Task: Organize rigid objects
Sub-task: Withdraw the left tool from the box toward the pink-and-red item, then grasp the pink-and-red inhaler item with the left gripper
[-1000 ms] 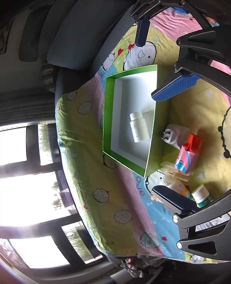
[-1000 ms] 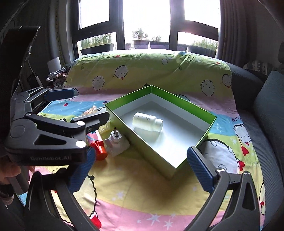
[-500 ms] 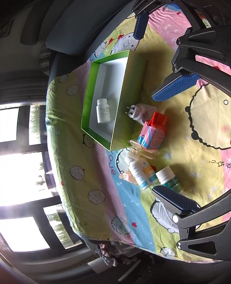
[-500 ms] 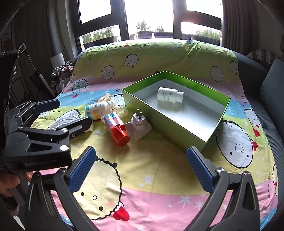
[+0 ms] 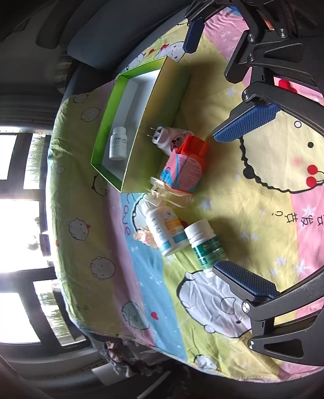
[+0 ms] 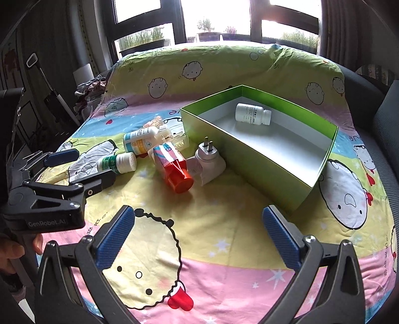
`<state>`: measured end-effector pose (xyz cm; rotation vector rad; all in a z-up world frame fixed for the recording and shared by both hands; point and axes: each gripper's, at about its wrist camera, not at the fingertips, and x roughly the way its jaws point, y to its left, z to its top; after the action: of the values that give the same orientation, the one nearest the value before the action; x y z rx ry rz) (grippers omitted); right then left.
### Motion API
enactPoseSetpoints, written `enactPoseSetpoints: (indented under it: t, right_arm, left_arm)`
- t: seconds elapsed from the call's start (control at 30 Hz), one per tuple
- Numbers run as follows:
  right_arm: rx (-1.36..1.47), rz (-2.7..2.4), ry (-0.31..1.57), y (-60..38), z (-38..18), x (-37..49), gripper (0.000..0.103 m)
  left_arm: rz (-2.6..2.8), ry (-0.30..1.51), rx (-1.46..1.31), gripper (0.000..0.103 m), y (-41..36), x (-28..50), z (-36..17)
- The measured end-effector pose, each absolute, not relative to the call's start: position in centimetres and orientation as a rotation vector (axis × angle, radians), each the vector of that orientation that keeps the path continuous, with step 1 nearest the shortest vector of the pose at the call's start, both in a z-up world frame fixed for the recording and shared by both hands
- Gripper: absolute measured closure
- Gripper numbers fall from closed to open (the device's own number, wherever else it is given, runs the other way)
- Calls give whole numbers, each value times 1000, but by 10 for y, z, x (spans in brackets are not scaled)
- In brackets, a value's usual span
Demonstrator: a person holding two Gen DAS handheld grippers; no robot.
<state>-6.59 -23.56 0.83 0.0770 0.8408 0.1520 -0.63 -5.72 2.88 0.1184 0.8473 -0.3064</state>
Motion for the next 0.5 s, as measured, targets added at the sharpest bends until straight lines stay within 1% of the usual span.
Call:
enactPoseSetpoints:
  t: [0.27,0.37,0.5]
  right_arm:
    - [79,216,900,-226,-14,-52,1]
    - [79,247,919,-221,-25,-43,1]
    - [76,300,934,-210,-37,-30,1]
  left_arm:
    - [-400,984,-105,7,-10,12,1]
    - [-434,1011,-148,7,-11,18,-5]
    - [-457,1001,-131,7,-26,28,-8]
